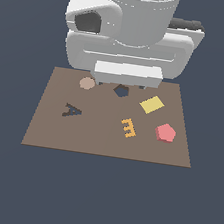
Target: Insert a designated object into the corresponding slot on a board.
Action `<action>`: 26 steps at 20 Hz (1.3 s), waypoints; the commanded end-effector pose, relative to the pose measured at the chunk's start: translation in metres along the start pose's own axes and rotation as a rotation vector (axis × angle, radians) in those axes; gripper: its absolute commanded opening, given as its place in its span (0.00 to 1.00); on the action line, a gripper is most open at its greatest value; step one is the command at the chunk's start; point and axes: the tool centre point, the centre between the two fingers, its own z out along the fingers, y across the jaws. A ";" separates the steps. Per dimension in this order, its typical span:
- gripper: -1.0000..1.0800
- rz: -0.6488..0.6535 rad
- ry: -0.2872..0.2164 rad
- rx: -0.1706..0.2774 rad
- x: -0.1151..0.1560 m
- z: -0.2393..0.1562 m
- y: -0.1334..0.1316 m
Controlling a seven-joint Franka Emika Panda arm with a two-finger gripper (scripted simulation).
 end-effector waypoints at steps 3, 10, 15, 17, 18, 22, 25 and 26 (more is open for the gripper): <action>0.96 0.002 0.000 0.000 0.000 0.000 -0.001; 0.96 0.037 -0.003 0.000 0.000 0.009 -0.011; 0.96 0.089 -0.008 0.001 0.001 0.021 -0.027; 0.96 0.117 -0.011 0.001 0.002 0.027 -0.035; 0.96 0.133 -0.012 0.001 0.003 0.031 -0.039; 0.96 0.205 -0.019 0.001 0.007 0.048 -0.061; 0.96 0.269 -0.025 0.002 0.012 0.063 -0.079; 0.96 0.291 -0.027 0.002 0.014 0.068 -0.085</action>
